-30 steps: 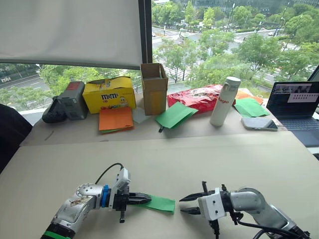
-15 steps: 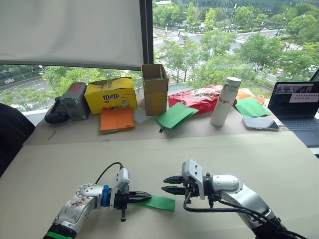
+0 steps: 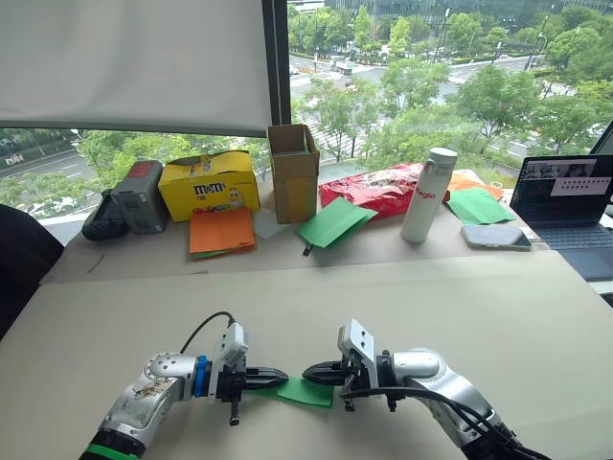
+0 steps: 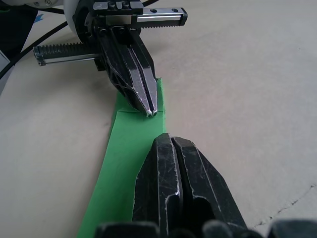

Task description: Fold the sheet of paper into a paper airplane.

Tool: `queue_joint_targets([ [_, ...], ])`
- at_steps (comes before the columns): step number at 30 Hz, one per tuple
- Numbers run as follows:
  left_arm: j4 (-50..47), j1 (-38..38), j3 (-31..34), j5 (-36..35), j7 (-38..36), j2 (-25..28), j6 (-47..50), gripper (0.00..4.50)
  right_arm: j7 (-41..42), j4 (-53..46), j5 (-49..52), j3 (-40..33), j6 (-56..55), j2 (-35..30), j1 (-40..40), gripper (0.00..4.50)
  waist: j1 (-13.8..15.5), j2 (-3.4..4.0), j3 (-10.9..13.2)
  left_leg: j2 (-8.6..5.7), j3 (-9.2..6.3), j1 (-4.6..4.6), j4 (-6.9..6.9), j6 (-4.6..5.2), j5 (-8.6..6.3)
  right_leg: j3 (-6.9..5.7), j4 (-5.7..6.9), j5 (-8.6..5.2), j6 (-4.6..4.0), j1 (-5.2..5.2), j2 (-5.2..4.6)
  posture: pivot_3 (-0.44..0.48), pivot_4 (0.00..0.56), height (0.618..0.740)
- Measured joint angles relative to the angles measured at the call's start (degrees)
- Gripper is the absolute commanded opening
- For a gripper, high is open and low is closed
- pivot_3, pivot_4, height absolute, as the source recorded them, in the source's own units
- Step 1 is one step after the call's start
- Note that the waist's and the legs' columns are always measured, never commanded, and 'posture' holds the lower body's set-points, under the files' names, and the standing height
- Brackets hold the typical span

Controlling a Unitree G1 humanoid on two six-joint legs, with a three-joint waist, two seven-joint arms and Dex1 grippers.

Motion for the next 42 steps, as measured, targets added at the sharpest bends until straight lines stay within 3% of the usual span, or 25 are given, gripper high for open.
queue_joint_targets([
  [8,0.7,-0.9,-0.7,0.1,-0.2,-0.1,0.0,0.00,2.2,-0.2,-2.4,0.8,-2.4,-0.1,-4.0,0.10,0.2,0.04,0.0,-0.03,-0.01,0.02,0.01,-0.01,0.01,-0.01,0.00,0.00,0.00,0.03,-0.01,0.000,0.150,0.740],
  [18,1.1,-1.9,-1.4,0.3,-0.5,-0.1,0.3,0.00,2.5,-3.0,-6.2,4.6,1.4,-2.9,-3.1,0.10,0.5,0.07,0.0,-0.07,-0.01,0.01,0.02,-0.01,0.01,-0.01,-0.03,0.00,0.01,0.05,-0.05,0.000,0.150,0.740],
  [30,2.2,-2.6,-1.9,0.5,-1.4,-0.3,0.3,0.00,1.9,-12.4,-2.1,-5.1,1.8,-12.6,9.9,0.10,0.5,0.01,0.0,0.00,-0.01,0.38,-0.02,0.05,-0.03,-0.08,-0.23,-0.06,0.09,0.62,-0.05,0.000,0.150,0.740],
  [36,2.3,-2.8,-2.0,0.5,-2.2,-0.3,0.6,0.00,1.4,-13.9,1.5,-10.2,5.7,-12.8,6.7,0.10,0.5,0.02,0.0,0.02,-0.03,0.42,-0.02,0.12,-0.07,-0.12,-0.45,-0.07,0.12,0.77,-0.05,0.000,0.150,0.740],
  [42,1.5,-2.5,-1.7,0.5,-2.3,-0.3,1.4,0.00,1.2,-15.8,2.7,-8.1,8.2,-10.8,2.0,0.10,0.5,-0.01,0.0,0.04,-0.08,0.39,-0.09,0.14,-0.08,-0.18,-0.62,-0.06,0.11,0.80,-0.05,0.000,0.150,0.740],
])
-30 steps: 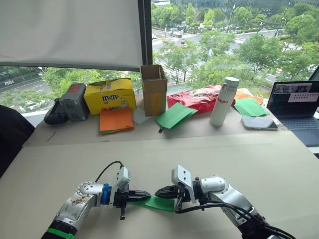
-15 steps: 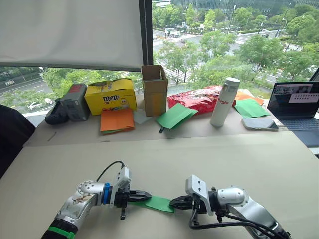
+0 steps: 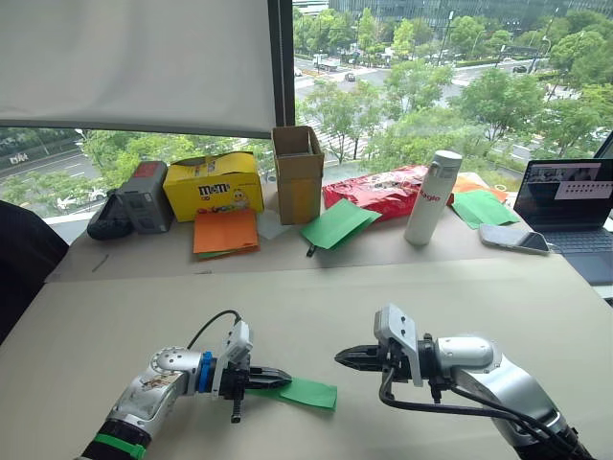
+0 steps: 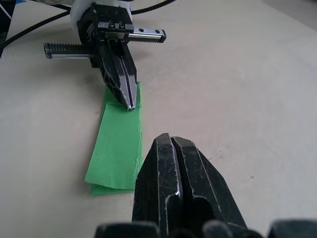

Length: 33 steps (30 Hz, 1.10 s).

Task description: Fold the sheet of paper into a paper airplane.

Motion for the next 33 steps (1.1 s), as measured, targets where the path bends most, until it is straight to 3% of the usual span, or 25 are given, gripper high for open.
queue_joint_targets([
  [8,-2.0,1.4,1.1,0.0,0.5,0.2,1.3,0.00,0.0,6.2,-6.1,9.4,-2.3,2.8,-0.6,0.10,-0.2,-0.05,0.1,-0.01,0.00,-0.02,-0.04,0.01,-0.01,0.02,-0.13,0.00,-0.01,-0.03,0.00,0.000,0.150,0.740],
  [26,-4.5,3.5,3.2,-0.5,1.0,0.6,2.7,0.00,0.6,8.5,-6.2,9.0,-5.6,3.9,-1.4,0.10,-1.2,-0.16,0.2,0.03,0.00,-0.08,-0.15,-0.05,-0.05,0.06,-0.17,0.01,-0.01,-0.16,0.01,0.000,0.150,0.740],
  [33,-4.8,4.8,5.0,-1.0,1.4,0.4,-0.3,0.00,3.3,3.5,-3.2,6.6,-3.4,0.9,-1.9,0.10,-1.2,-0.20,0.2,0.02,-0.01,-0.89,-0.06,-0.19,0.03,0.07,0.04,0.06,-0.06,-1.07,0.00,0.000,0.150,0.740],
])
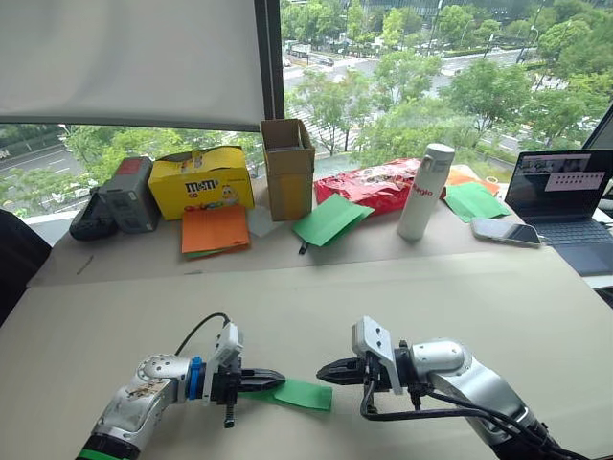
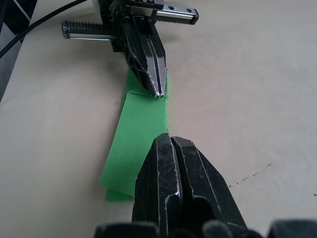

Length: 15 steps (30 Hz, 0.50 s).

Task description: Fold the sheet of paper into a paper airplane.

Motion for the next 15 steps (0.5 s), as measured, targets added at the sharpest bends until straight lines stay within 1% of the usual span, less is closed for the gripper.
queue_joint_targets([
  [7,1.0,-0.4,2.1,-0.1,0.8,0.3,-2.0,0.00,-0.6,0.0,-1.2,2.3,1.6,0.9,0.5,0.10,0.1,-0.27,0.2,-0.09,0.00,-0.09,0.05,0.09,-0.05,-0.01,-0.16,0.02,0.00,0.01,-0.09,0.000,0.150,0.740],
  [10,0.9,-0.1,4.8,-3.1,0.4,1.3,0.9,0.00,-0.7,0.0,-1.4,1.8,1.6,0.9,-0.4,0.10,0.0,-0.46,0.4,-0.08,0.00,-0.12,0.05,0.06,-0.04,-0.02,-0.15,0.02,0.01,-0.04,-0.08,0.000,0.150,0.740],
  [13,0.1,-0.2,10.0,-7.0,-0.4,5.2,4.3,0.00,-0.6,-0.2,1.3,-2.6,3.4,0.4,-3.6,0.10,-0.2,-0.58,0.7,-0.06,0.00,-0.17,0.07,0.03,-0.02,-0.02,-0.09,0.03,0.00,-0.13,-0.07,0.000,0.150,0.740],
  [15,0.0,-0.5,12.6,-7.5,-1.1,7.9,5.0,0.00,-0.3,-1.7,4.0,-5.9,6.4,-1.1,-6.3,0.10,-0.1,-0.50,0.9,-0.07,0.00,-0.18,0.06,0.04,-0.03,-0.03,-0.10,0.03,0.00,-0.14,-0.08,0.000,0.150,0.740],
])
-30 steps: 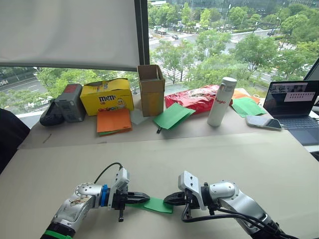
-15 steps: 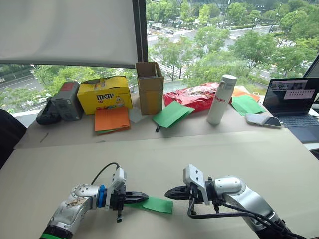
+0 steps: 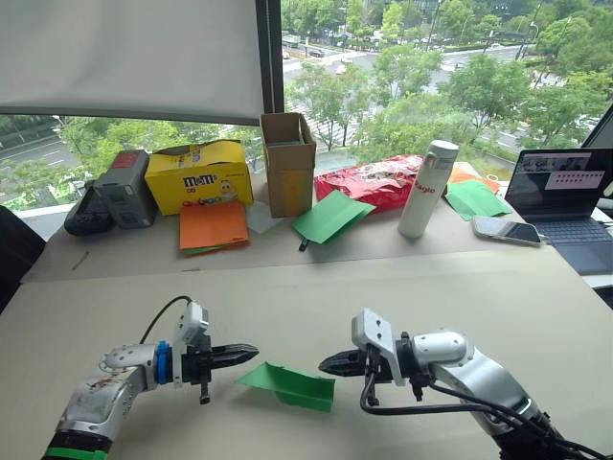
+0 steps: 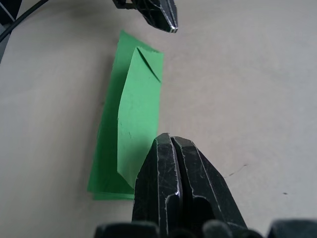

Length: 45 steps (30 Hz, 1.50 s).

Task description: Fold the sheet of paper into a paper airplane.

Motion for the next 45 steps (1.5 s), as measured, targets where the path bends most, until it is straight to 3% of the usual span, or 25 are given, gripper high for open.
queue_joint_targets([
  [5,-0.2,-0.7,2.1,0.6,-1.5,3.7,-0.2,0.00,1.1,-6.4,6.6,-2.3,10.3,-3.0,-7.7,0.10,0.1,0.04,0.1,0.02,-0.01,-0.16,-0.01,-0.08,0.02,-0.07,-0.06,0.00,0.00,-0.12,-0.01,0.000,0.150,0.740],
  [9,-2.3,-0.1,2.0,0.5,-2.1,5.0,0.3,0.00,0.3,-8.3,7.4,2.2,14.7,-2.4,-9.3,0.10,0.0,0.01,0.1,-0.03,0.01,-0.79,0.19,-0.36,0.17,-0.06,0.07,0.03,0.04,-0.71,-0.07,0.000,0.150,0.740],
  [21,-9.8,4.2,2.5,-0.5,-0.9,5.8,5.4,0.00,-4.2,-0.9,0.6,10.9,12.3,1.4,-8.1,0.10,0.0,0.00,0.1,-0.09,0.05,-0.77,0.26,-0.49,0.25,-0.04,0.49,0.04,0.04,-0.84,-0.10,0.000,0.150,0.740],
  [26,-9.9,4.2,2.5,-0.5,-0.3,5.8,5.4,0.00,-5.4,1.7,-1.5,9.3,10.9,1.3,-10.0,0.10,0.0,0.00,0.1,-0.10,0.05,-0.78,0.27,-0.54,0.29,-0.05,0.60,0.04,0.04,-0.90,-0.08,0.000,0.150,0.740],
  [30,-8.7,4.1,2.4,0.1,-0.6,5.8,4.5,0.00,-5.3,-4.4,3.2,2.8,13.3,1.8,-14.1,0.10,-0.1,0.01,0.1,-0.05,0.04,-0.76,0.26,-0.55,0.29,-0.06,0.61,0.04,0.04,-0.91,-0.04,0.000,0.150,0.740],
  [33,-6.5,3.9,1.9,0.9,-1.1,5.8,3.3,0.00,-5.4,-8.9,8.2,2.1,19.6,2.4,-14.1,0.92,-0.1,-0.01,0.1,-0.02,0.03,-0.77,0.27,-0.55,0.29,-0.09,0.63,0.04,0.04,-0.88,-0.02,0.000,0.150,0.740],
  [39,-3.9,3.2,1.3,2.8,-3.0,5.9,0.5,0.00,-8.3,-7.0,6.2,9.3,21.4,4.7,-11.8,2.94,-0.1,-0.01,0.1,-0.11,0.07,-0.78,0.38,-0.54,0.29,-0.06,0.66,0.04,0.04,-0.90,-0.09,0.000,0.150,0.740],
  [45,-1.5,2.1,0.7,4.3,-4.7,5.9,-2.2,0.00,-8.8,-1.1,3.4,13.1,20.9,5.7,-12.0,2.94,-0.1,-0.01,0.1,-0.12,0.07,-0.77,0.40,-0.55,0.30,-0.07,0.74,0.04,0.03,-0.91,-0.07,0.000,0.150,0.740],
])
